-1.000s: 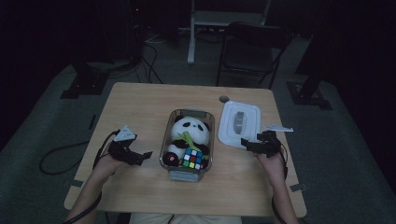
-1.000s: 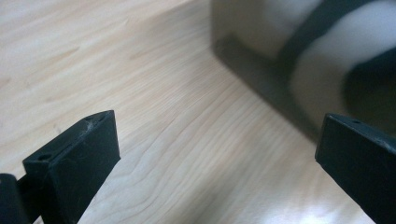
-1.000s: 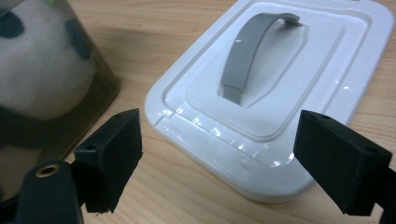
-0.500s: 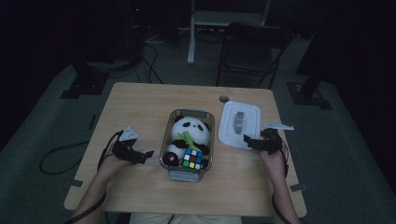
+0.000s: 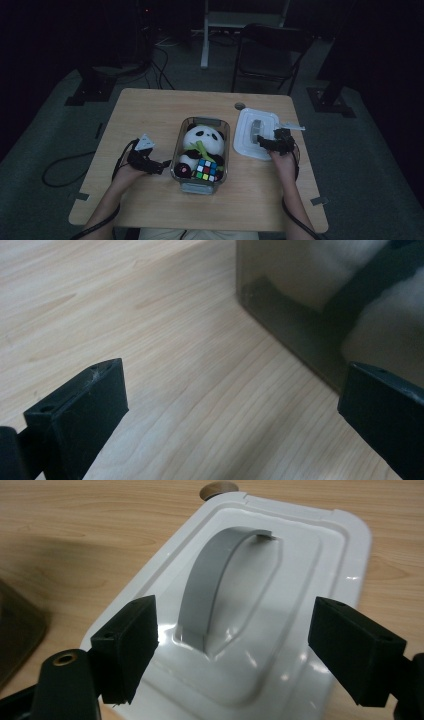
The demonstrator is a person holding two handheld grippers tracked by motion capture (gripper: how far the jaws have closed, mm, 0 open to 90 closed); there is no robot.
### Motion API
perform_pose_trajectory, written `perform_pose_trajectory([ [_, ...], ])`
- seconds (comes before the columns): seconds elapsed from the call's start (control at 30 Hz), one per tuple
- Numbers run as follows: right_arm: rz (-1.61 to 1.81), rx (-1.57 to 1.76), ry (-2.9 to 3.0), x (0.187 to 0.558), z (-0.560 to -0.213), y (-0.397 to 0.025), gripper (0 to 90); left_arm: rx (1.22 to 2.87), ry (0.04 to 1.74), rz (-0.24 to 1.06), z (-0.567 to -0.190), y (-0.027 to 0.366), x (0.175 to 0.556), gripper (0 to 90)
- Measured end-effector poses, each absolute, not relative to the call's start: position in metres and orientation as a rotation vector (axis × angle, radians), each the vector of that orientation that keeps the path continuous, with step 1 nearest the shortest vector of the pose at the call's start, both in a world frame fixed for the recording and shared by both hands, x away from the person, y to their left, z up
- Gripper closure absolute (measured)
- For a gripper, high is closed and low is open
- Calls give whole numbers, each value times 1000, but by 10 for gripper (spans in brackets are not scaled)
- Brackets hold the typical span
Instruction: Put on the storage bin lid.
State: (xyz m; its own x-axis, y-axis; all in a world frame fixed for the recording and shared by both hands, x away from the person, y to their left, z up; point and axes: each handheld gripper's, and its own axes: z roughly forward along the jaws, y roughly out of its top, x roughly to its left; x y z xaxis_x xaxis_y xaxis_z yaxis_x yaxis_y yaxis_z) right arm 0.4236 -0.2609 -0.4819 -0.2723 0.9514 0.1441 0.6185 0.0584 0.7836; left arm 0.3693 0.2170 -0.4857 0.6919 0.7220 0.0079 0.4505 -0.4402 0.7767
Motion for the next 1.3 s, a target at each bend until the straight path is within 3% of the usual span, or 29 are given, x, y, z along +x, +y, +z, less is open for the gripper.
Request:
perform_pose_trajectory([
  [0.23, 1024, 1568, 1963, 448, -494, -239, 236, 2118, 852, 434, -483, 199, 373, 3],
  [0.4, 972, 1570, 1978, 457, -504, -228, 373, 2122, 852, 445, -482, 193, 374, 4],
  [0.5, 939, 1553, 1996, 458, -507, -225, 395, 2119, 854, 441, -483, 192, 373, 4],
  [0.57, 936, 1546, 2019, 460, -511, -223, 476, 2123, 844, 434, -482, 190, 370, 4],
  [0.63, 927, 1548, 2019, 460, -508, -225, 624, 2129, 826, 419, -482, 187, 369, 3],
  [0.97, 950, 1550, 1964, 443, -488, -243, 689, 2129, 793, 413, -479, 176, 365, 3],
  [1.3, 1166, 1462, 1874, 381, -422, -267, 690, 2137, 778, 407, -478, 161, 366, 3],
])
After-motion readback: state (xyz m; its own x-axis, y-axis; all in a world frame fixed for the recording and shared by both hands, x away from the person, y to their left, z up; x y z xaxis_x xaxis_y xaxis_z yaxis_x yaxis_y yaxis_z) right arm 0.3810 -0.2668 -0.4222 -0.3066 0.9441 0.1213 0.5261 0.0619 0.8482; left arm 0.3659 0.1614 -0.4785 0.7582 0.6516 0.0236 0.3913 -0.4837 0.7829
